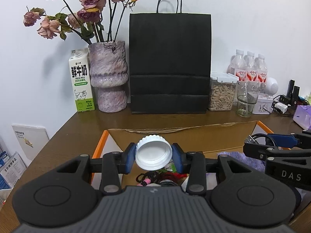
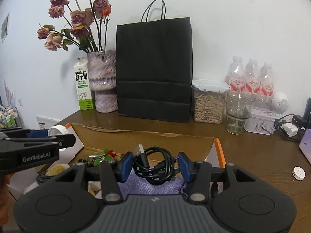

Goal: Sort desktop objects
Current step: 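Open both grippers to drop the cap and USB cable into the box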

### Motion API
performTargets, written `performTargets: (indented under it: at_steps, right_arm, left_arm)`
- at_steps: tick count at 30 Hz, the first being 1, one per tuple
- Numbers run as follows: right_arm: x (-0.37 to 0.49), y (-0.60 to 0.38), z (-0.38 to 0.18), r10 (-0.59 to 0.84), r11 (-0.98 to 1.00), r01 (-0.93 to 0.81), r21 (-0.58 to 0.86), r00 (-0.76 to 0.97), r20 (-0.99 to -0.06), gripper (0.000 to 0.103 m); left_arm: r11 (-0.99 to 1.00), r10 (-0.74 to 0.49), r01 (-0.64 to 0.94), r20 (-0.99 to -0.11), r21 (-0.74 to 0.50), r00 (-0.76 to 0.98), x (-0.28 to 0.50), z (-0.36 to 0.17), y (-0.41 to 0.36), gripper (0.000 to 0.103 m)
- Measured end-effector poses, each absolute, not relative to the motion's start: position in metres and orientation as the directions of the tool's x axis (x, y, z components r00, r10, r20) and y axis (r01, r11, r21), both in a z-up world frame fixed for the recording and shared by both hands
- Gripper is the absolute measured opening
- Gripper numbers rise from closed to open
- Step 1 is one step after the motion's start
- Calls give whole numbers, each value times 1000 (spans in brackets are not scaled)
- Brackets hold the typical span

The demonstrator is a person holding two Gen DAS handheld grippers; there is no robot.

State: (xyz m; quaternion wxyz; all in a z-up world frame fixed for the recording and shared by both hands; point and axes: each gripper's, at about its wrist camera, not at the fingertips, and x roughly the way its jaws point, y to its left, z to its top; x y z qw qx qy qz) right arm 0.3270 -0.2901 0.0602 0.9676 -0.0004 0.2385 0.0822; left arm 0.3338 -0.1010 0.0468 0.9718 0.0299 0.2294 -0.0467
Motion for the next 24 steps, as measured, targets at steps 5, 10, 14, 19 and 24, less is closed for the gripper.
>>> performTargets:
  at_steps: [5,10,14,19,24]
  right_arm:
    - [325,-287,58,150,988,-154,29,876,-459,50]
    - [321,-290,63,129,991,-127,35,891,-434,87]
    - [319,-293,69,114,993,-110,33,901,-419,103]
    - [319,-295,70,114,993,-104,48,899,-422,103]
    - [318,-294,70,112,994,-102,46,900,-422,103]
  left_arm:
    - [993,-73,108,-448,52,891,333,48,-103,42]
    - [993,-64,99,-430,59,901,330,51,-104,96]
    - [994,-20,61,-400,89,916,327,55,-106,103]
    - [996,-24,56,-406,67,913,327,57,-103,103]
    - [996,-22,54,-404,69,915,327,58,-103,103]
